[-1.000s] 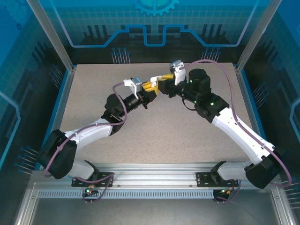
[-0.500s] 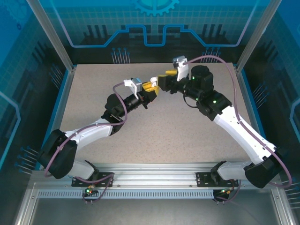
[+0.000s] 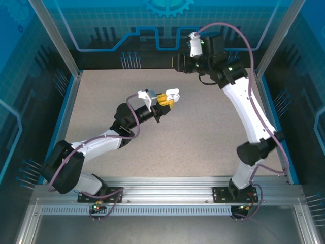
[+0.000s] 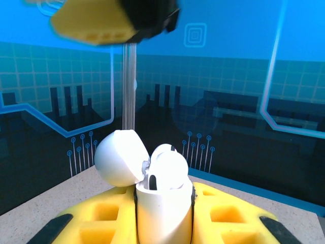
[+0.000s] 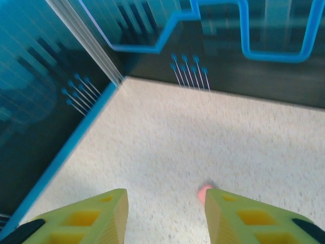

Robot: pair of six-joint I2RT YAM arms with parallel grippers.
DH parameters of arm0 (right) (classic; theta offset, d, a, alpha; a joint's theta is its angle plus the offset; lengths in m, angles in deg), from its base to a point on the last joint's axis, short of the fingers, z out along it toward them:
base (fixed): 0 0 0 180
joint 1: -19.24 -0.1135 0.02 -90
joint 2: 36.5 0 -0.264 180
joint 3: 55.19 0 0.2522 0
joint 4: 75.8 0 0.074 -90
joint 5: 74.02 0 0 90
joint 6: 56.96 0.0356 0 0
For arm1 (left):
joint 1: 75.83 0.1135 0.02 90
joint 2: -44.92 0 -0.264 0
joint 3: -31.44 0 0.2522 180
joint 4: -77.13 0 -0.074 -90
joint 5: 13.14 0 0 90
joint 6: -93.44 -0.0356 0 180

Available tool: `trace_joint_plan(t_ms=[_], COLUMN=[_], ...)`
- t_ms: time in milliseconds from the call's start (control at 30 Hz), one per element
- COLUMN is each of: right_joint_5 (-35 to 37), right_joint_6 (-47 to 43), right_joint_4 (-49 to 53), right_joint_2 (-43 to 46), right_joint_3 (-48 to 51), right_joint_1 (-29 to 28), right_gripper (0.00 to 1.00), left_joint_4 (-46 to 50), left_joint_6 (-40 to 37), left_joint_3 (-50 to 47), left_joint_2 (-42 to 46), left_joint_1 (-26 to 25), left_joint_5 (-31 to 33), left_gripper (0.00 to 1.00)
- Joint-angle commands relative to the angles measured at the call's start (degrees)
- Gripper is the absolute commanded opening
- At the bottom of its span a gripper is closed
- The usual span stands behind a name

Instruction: Insert the wireless bluetooth earbuds into the charging case

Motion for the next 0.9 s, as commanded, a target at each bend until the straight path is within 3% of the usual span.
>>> trace_joint_plan(t_ms=[0,233,733,833,867], right_joint_5=[-2.7,-5.91,-4.15,0.23,4.22], right_joint_6=[-1.16,-3.52,-3.48,-1.04,1.09], right_joint_4=[15.15,20.25,14.6,13.04,12.43], right_joint_2=[-6.26,-10.18,4.68,6.65,7.5], right_joint_3=[-6.35,-8.38,11.75,13.54,14.3], right_joint_1=[0.71,0.12,-2.25,-1.96,-1.38], right_gripper=[0.42,0.31,0.25,0.27,0.32], left_joint_4=[-0.35,-1.49,-0.53,-0.37,0.38], left_joint_6=[-2.04,-1.51,1.25,2.34,3.11], left_joint_3=[2.6,3.33,5.13,5.46,5.62], left_joint_2=[-0.31,-1.41,-3.72,-4.33,-4.63], left_joint_1=[-0.24,-0.29,-0.18,-0.16,-0.18], left_joint_5=[-2.1,1.21,6.35,6.69,6.86], left_gripper=[0.0,0.0,0.0,0.0,0.0])
